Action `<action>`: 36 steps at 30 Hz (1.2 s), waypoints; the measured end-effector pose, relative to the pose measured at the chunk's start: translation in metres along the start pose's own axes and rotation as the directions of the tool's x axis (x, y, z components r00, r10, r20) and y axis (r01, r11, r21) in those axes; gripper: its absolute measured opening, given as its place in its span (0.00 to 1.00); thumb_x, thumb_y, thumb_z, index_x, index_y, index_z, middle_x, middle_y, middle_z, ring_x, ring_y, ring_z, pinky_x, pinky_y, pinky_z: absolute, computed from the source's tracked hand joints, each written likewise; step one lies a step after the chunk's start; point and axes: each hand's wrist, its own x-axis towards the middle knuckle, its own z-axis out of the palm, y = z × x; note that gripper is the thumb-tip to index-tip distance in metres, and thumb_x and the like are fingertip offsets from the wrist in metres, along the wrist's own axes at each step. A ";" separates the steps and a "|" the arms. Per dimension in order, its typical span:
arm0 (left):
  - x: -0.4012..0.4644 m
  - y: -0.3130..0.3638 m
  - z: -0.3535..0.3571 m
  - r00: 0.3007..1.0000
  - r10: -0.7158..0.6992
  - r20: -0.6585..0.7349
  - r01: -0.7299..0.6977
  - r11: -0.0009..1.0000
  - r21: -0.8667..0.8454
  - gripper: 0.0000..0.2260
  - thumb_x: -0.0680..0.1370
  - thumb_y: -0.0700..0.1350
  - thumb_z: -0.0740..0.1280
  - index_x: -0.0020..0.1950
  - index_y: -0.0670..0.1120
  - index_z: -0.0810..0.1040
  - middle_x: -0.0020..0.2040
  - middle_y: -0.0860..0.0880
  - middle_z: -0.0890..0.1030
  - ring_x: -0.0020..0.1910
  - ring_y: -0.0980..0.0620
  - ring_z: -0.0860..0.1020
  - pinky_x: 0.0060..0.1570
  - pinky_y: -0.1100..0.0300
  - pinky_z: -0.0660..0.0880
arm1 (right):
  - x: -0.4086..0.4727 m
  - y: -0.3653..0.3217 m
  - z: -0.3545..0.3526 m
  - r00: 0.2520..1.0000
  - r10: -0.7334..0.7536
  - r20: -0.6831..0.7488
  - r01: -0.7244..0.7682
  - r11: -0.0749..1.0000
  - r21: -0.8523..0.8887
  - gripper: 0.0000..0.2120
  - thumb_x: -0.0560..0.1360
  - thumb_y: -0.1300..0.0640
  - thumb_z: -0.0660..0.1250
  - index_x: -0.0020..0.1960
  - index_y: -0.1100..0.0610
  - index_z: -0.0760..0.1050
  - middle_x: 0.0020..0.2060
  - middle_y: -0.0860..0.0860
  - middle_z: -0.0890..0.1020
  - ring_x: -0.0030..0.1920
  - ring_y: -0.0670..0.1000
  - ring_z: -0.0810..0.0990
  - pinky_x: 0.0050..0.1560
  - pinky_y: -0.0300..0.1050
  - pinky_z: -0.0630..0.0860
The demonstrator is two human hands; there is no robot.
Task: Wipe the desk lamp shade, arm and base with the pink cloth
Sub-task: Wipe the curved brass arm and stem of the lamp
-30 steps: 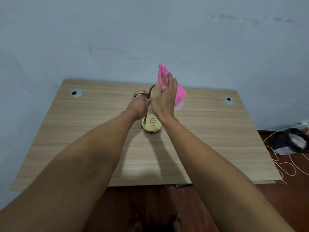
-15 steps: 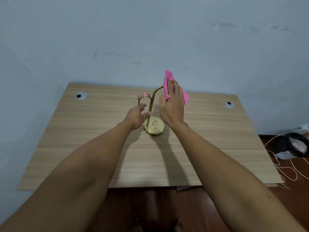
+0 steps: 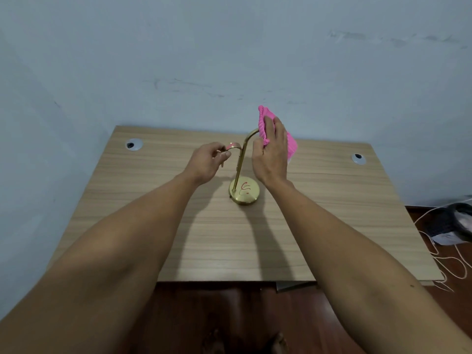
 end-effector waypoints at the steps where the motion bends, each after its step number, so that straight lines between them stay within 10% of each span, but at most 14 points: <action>1: -0.001 -0.001 0.001 1.000 0.007 0.004 -0.007 1.000 0.000 0.09 0.79 0.49 0.69 0.51 0.44 0.81 0.36 0.50 0.80 0.39 0.51 0.79 0.42 0.54 0.73 | 0.000 -0.002 0.001 1.000 0.001 0.006 -0.001 1.000 -0.002 0.30 0.81 0.52 0.51 0.83 0.54 0.58 0.83 0.56 0.59 0.83 0.58 0.54 0.83 0.58 0.51; 10: -0.003 0.004 0.001 0.995 0.091 0.030 -0.094 0.987 0.129 0.05 0.81 0.44 0.66 0.50 0.44 0.79 0.41 0.43 0.84 0.40 0.43 0.80 0.42 0.54 0.76 | -0.024 0.006 0.009 0.970 -0.218 0.106 0.222 0.975 -0.027 0.32 0.81 0.57 0.55 0.84 0.57 0.54 0.85 0.57 0.49 0.84 0.58 0.40 0.83 0.49 0.43; 16: -0.002 0.003 0.001 0.995 0.091 0.041 -0.096 0.984 0.148 0.04 0.80 0.46 0.64 0.48 0.48 0.78 0.43 0.43 0.84 0.43 0.40 0.82 0.47 0.45 0.80 | 0.011 -0.020 0.000 0.983 0.183 -0.022 -0.176 0.965 0.196 0.25 0.81 0.54 0.51 0.76 0.59 0.68 0.79 0.61 0.64 0.79 0.62 0.63 0.79 0.63 0.62; 21: -0.002 0.004 0.002 0.993 0.108 0.036 -0.112 0.980 0.166 0.05 0.80 0.45 0.65 0.48 0.45 0.78 0.43 0.44 0.84 0.42 0.41 0.83 0.46 0.48 0.79 | -0.017 -0.024 0.013 0.993 -0.061 0.101 0.056 0.997 0.056 0.32 0.81 0.53 0.51 0.83 0.60 0.58 0.85 0.55 0.50 0.84 0.55 0.40 0.80 0.40 0.40; 28: -0.004 0.004 0.003 0.993 0.113 0.028 -0.116 0.979 0.165 0.05 0.81 0.44 0.64 0.50 0.45 0.78 0.43 0.44 0.84 0.42 0.41 0.83 0.46 0.47 0.79 | 0.004 -0.026 0.000 0.990 0.128 -0.059 -0.116 0.977 0.179 0.26 0.81 0.56 0.52 0.76 0.60 0.71 0.81 0.61 0.61 0.83 0.55 0.54 0.82 0.51 0.55; 33: -0.003 0.005 0.003 0.993 0.112 0.035 -0.116 0.977 0.176 0.05 0.81 0.44 0.65 0.51 0.44 0.78 0.42 0.43 0.85 0.42 0.41 0.83 0.45 0.49 0.79 | -0.013 -0.018 0.016 0.995 -0.063 0.079 0.059 0.997 0.048 0.30 0.80 0.54 0.52 0.82 0.59 0.63 0.85 0.54 0.55 0.85 0.52 0.45 0.76 0.27 0.40; 36: -0.003 0.005 0.003 0.993 0.112 0.038 -0.117 0.977 0.176 0.05 0.81 0.45 0.65 0.50 0.45 0.78 0.42 0.44 0.85 0.43 0.42 0.83 0.45 0.50 0.79 | -0.034 -0.011 0.017 0.991 -0.111 0.081 0.100 0.986 0.132 0.28 0.80 0.56 0.55 0.80 0.54 0.69 0.83 0.50 0.62 0.83 0.50 0.57 0.80 0.38 0.58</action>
